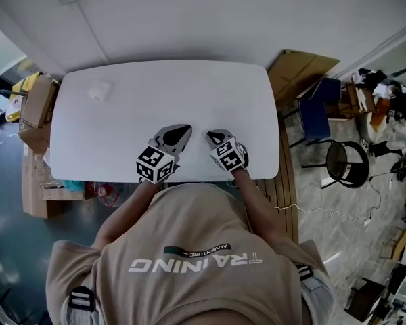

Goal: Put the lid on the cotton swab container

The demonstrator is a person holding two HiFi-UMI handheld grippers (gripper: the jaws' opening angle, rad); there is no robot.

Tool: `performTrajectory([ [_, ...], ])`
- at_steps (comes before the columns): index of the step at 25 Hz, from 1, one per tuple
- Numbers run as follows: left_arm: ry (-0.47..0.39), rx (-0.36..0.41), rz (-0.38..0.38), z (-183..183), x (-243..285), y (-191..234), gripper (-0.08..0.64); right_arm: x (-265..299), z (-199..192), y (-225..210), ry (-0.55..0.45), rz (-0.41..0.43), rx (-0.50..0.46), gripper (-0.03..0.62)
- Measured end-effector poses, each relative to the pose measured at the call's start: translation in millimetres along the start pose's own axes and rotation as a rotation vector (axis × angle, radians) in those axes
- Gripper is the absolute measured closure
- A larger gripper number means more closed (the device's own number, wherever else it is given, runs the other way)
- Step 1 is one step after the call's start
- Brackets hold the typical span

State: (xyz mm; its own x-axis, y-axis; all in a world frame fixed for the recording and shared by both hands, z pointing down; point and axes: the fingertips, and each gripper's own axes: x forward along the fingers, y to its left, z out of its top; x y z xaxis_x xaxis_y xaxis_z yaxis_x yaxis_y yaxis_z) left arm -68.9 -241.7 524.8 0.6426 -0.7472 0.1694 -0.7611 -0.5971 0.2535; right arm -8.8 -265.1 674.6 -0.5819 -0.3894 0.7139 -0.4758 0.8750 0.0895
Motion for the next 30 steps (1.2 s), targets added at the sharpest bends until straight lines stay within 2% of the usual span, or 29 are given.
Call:
performTrajectory([
  [3, -0.025, 0.017, 0.014, 4.7, -4.8, 1.5, 0.548, -17.0, 11.7, 1.7, -0.066, -0.01, 0.006, 0.573],
  [8, -0.114, 0.16, 0.088, 41.3, -14.2, 13.0, 0.548, -58.6, 60.5, -4.0, -0.245, -0.052, 0.042, 0.574],
  [12, -0.167, 0.229, 0.111, 75.3, -17.9, 16.3, 0.548, -94.8, 102.1, -13.9, -0.374, -0.103, 0.029, 0.574],
  [17, -0.183, 0.188, 0.106, 106.6, -18.6, 19.8, 0.548, -137.7, 149.0, -26.3, -0.503, -0.173, 0.019, 0.574],
  [24, -0.209, 0.239, 0.114, 134.3, -18.8, 24.6, 0.548, -182.3, 203.5, -29.2, -0.648, -0.193, 0.029, 0.574],
  [30, -0.223, 0.262, 0.111, 136.3, -20.3, 19.9, 0.548, -192.3, 219.9, -29.1, -0.697, -0.217, -0.028, 0.574],
])
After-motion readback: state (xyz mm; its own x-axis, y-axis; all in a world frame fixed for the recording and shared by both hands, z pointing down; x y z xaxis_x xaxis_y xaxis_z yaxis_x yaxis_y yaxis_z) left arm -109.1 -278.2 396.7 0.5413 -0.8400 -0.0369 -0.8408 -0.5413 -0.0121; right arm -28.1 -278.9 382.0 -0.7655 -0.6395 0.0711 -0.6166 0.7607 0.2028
